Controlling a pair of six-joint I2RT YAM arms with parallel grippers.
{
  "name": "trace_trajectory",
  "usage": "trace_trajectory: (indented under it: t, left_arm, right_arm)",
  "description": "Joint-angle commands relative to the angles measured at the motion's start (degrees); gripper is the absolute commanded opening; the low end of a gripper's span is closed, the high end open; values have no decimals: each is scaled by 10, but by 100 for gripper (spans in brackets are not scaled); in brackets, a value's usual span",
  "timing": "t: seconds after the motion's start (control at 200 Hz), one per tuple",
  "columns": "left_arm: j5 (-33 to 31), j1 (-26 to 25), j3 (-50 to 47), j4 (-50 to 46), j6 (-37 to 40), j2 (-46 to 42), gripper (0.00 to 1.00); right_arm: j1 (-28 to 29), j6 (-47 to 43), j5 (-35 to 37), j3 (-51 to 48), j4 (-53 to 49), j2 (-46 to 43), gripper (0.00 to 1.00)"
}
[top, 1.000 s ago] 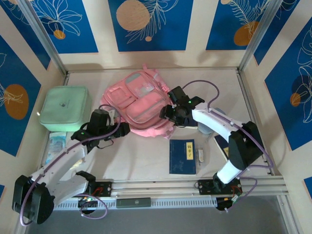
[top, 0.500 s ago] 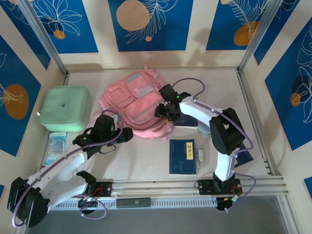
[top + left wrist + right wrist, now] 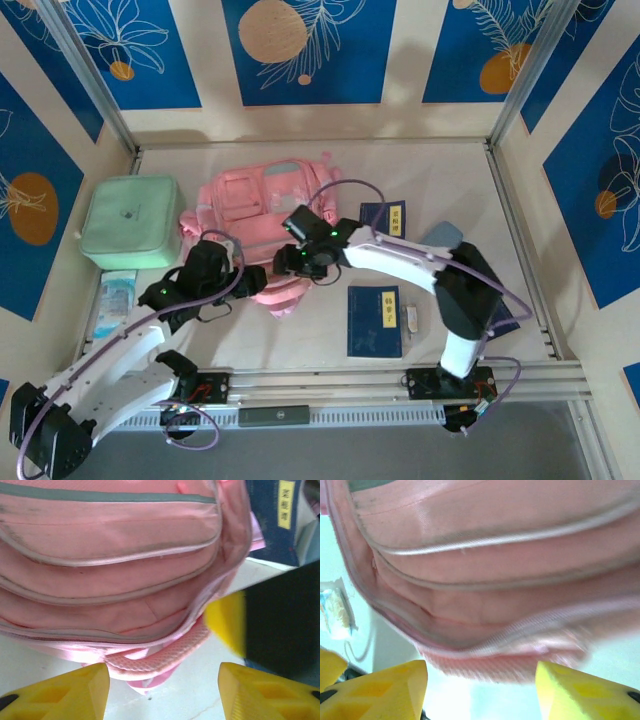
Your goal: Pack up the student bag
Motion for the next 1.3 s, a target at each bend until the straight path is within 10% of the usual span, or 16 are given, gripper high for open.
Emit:
trace_trajectory:
  t: [0.0,0.525,0.845,1.296]
  left_arm:
    - [33,-28,-14,18,-38,-17,59]
    - [-72,-329,-17,305,-159,212,64]
    - [-86,-359,16,389,-185,347,62]
    - [-146,-347,-9,312,-193,322,62]
  right_arm:
    - [-28,-18,37,-54,-100,-96,61]
    - [-212,-22,-32,-341,-204,-335,63]
    - [-226,-33,-23,-390,-144,-285,67]
    - [-164,22,-127,-354,-8,-221,70]
